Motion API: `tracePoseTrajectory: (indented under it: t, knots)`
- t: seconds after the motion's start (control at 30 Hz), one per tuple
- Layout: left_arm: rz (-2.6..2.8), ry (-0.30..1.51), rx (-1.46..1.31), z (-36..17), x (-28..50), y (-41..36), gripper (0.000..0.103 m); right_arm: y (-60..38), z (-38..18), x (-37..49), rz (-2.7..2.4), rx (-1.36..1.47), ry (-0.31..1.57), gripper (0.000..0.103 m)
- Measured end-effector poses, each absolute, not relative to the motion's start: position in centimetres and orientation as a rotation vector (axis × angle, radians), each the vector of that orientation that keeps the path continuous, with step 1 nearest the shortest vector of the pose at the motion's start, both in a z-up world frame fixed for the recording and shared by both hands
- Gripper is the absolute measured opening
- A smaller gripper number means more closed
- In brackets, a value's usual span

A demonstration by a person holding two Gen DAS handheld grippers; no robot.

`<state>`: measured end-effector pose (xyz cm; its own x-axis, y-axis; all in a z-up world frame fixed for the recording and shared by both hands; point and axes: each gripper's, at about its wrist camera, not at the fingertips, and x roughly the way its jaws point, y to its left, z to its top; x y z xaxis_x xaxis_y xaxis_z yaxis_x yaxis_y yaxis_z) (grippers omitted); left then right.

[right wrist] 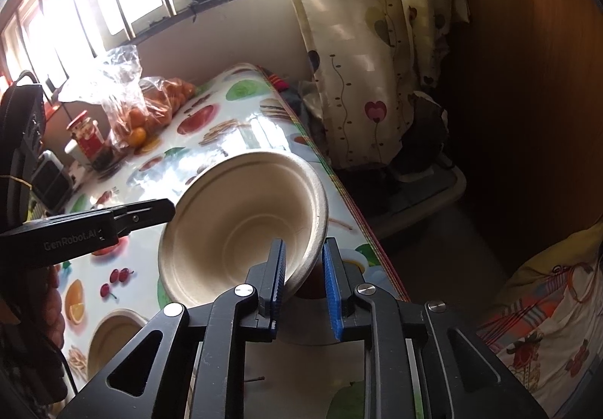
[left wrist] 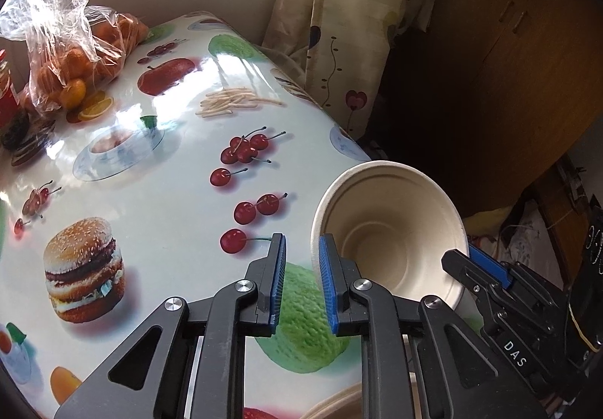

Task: Organize plates and bowls
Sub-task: 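Grasp the next beige bowl rim with the left gripper while the right grasps another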

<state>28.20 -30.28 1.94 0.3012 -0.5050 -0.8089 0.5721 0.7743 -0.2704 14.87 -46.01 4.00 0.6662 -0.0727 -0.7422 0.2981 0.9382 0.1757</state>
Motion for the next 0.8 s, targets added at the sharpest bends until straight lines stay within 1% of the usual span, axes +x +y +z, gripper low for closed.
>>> tracePoseTrajectory:
  t: [0.8]
  knots:
    - [-0.73, 1.054, 0.073, 1.51, 28.11, -30.28, 0.019, -45.98, 3.84, 14.88, -0.207, 0.299, 0.819, 0.019]
